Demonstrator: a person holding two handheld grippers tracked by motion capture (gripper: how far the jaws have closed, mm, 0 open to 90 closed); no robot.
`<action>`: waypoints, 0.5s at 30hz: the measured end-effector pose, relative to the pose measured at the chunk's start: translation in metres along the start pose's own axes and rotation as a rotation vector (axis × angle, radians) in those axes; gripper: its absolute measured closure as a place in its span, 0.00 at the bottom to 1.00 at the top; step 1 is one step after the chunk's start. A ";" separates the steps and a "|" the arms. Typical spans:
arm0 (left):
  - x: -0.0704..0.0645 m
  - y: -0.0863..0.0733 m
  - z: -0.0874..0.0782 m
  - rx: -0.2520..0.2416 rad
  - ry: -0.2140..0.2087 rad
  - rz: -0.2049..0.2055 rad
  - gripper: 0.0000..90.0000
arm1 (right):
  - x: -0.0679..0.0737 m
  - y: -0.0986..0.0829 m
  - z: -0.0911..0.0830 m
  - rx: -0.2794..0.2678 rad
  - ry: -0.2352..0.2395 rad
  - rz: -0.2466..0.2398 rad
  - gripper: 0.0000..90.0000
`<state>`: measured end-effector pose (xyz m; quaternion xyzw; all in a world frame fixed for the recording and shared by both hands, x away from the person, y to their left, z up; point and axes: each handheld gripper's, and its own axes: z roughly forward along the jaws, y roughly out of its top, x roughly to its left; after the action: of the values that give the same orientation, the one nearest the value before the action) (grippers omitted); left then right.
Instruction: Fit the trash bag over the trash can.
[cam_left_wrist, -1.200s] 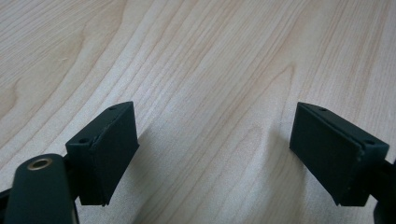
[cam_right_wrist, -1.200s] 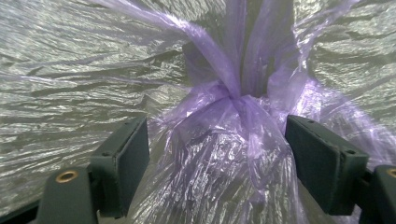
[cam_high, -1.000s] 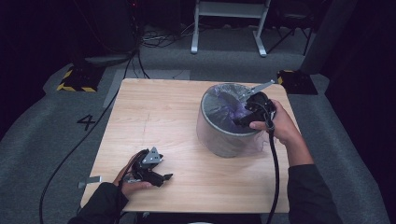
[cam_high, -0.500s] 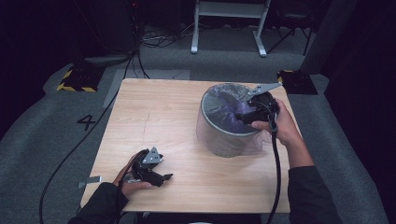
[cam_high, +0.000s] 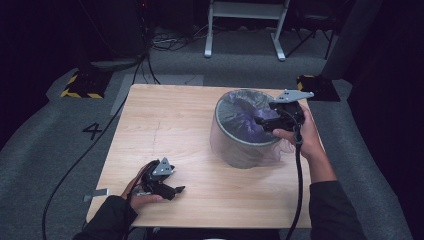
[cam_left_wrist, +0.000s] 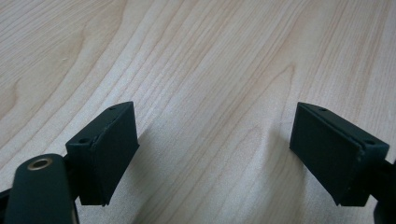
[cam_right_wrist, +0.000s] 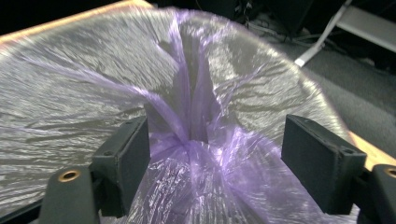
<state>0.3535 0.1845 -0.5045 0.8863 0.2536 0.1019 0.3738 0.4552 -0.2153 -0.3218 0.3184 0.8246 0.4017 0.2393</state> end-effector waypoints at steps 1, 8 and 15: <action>0.000 0.000 0.000 0.000 0.000 0.000 0.16 | -0.001 0.000 -0.002 -0.013 0.000 0.001 0.26; 0.000 0.000 0.000 0.000 0.000 0.000 0.16 | -0.001 -0.002 -0.013 -0.092 -0.006 -0.009 0.25; 0.000 0.000 0.000 0.000 0.000 0.000 0.16 | 0.001 -0.003 -0.029 -0.140 0.003 -0.033 0.24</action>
<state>0.3535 0.1845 -0.5045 0.8863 0.2536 0.1019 0.3738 0.4348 -0.2309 -0.3076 0.2866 0.7998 0.4551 0.2665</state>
